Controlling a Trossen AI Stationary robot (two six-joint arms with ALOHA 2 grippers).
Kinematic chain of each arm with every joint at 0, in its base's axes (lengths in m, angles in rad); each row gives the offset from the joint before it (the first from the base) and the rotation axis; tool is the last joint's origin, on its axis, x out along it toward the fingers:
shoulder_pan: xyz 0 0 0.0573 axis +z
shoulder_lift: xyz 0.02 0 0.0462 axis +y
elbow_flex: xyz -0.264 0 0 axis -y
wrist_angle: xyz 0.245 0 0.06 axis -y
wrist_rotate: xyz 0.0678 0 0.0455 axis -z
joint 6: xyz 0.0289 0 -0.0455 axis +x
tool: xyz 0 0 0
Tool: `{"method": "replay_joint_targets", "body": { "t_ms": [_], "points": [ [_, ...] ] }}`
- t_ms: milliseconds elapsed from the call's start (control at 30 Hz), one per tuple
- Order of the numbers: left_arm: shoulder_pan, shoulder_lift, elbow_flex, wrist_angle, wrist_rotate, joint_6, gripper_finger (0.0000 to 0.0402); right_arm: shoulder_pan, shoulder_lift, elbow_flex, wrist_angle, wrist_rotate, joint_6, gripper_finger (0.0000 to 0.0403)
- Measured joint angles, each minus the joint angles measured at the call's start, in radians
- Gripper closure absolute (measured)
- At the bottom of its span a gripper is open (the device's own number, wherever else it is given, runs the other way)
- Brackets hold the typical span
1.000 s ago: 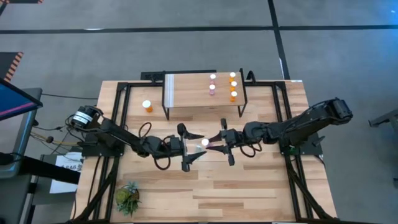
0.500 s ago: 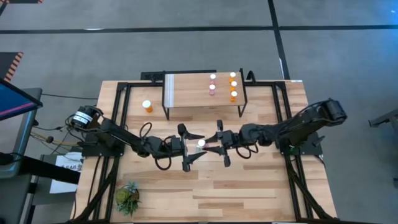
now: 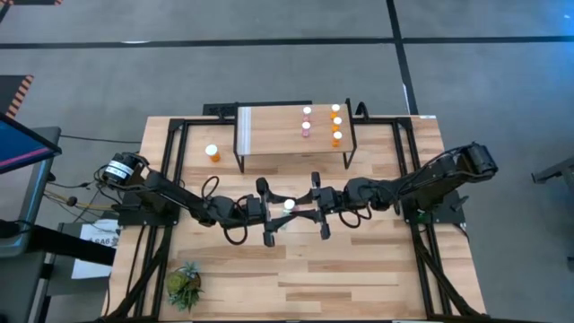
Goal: Pick and place medicine bottles onto shelf by color
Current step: Put the pink pill bottle on the shelf
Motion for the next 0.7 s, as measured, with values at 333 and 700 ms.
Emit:
{"method": "replay_joint_targets", "body": {
  "t_ms": [333, 700],
  "points": [
    [0.002, -0.001, 0.0, 0.001, 0.002, -0.01, 0.025, 0.0, -0.002, 0.0, 0.0, -0.001, 0.001, 0.029],
    [0.003, -0.001, 0.0, 0.019, 0.005, -0.015, 0.0242, 0.0, -0.002, 0.0, 0.003, -0.001, 0.003, 0.029]
  ]
}}
